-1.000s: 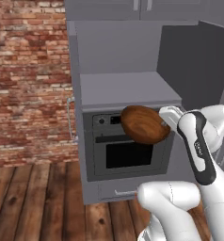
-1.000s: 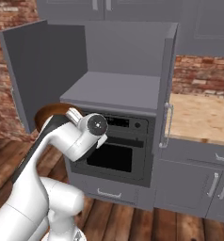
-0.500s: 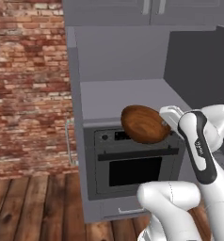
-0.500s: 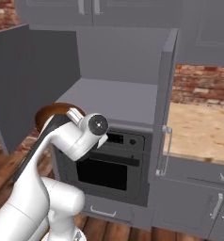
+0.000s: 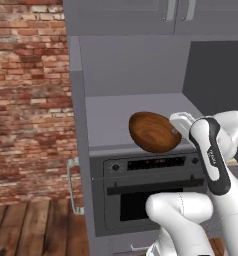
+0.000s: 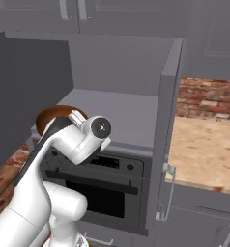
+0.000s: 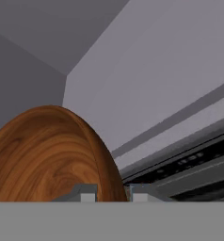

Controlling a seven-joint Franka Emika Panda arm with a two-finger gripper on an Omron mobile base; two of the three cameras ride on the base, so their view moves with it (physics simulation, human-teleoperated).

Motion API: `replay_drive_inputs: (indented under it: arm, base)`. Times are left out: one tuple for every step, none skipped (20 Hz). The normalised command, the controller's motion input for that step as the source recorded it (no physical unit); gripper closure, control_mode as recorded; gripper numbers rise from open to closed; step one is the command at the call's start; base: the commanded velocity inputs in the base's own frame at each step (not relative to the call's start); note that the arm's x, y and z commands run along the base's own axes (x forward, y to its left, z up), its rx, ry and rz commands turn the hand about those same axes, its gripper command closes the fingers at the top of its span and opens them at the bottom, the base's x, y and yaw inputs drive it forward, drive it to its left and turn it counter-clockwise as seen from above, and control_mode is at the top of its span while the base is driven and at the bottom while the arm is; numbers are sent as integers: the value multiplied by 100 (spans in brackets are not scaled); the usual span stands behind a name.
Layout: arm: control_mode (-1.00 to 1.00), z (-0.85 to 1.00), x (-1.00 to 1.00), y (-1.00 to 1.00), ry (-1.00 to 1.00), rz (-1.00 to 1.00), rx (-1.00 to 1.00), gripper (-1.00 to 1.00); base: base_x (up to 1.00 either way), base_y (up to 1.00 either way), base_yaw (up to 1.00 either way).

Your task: Pick up the bowls on the counter and stack them on top of one another in the open cabinet. Place the smaller bowl on top of the larger bowl.

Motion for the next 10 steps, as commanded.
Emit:
replay_drive_inputs:
  arm:
    - [100, 0, 0, 0, 0, 0, 0, 100]
    - [100, 0, 0, 0, 0, 0, 0, 100]
    - [100, 0, 0, 0, 0, 0, 0, 100]
    - [100, 0, 0, 0, 0, 0, 0, 100]
    - [100, 0, 0, 0, 0, 0, 0, 100]
    - [100, 0, 0, 0, 0, 0, 0, 100]
    - [100, 0, 0, 0, 0, 0, 0, 100]
    - [100, 0, 0, 0, 0, 0, 0, 100]
    - [100, 0, 0, 0, 0, 0, 0, 100]
    - [100, 0, 0, 0, 0, 0, 0, 100]
  base:
    - [62, 1, 0]
    - [62, 1, 0]
    - [62, 0, 0]
    - [62, 0, 0]
    - [62, 0, 0]
    - [62, 0, 0]
    - [62, 0, 0]
    - [62, 0, 0]
    - [62, 0, 0]
    - [62, 1, 0]
